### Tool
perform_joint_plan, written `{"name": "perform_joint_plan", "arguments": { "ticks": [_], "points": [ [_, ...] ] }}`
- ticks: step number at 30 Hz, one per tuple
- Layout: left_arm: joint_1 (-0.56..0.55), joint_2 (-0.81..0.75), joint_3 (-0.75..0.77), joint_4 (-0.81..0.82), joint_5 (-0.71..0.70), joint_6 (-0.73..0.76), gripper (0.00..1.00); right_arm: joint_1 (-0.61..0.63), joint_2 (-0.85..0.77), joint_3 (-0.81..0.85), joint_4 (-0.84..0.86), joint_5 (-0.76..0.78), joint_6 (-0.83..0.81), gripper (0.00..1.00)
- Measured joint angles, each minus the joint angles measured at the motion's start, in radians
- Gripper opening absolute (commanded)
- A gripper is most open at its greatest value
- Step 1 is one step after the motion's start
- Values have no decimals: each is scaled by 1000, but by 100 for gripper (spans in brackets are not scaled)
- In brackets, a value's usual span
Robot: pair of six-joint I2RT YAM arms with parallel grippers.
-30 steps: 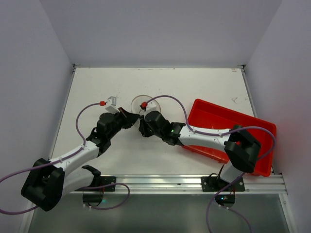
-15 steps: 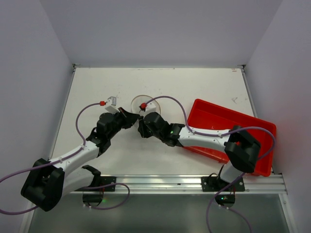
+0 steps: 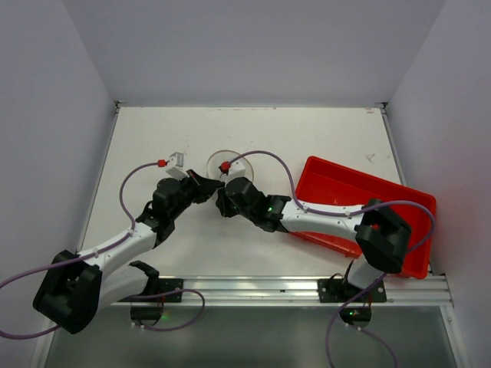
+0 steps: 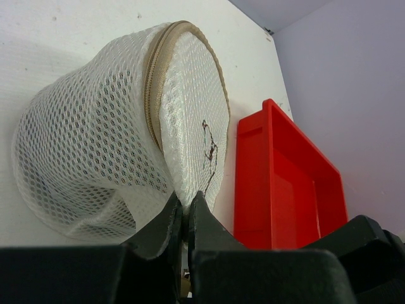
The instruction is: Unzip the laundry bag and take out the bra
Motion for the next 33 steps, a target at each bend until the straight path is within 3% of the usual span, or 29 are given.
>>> {"name": "perform_joint_plan", "arguments": {
  "ticks": [8,33],
  "points": [
    [0,0,0,-1,-4,0,0,5,0,15,-20,60,19,15],
    [0,0,0,-7,-14,0,0,24,9,23,-24,94,37,18]
  ]
}}
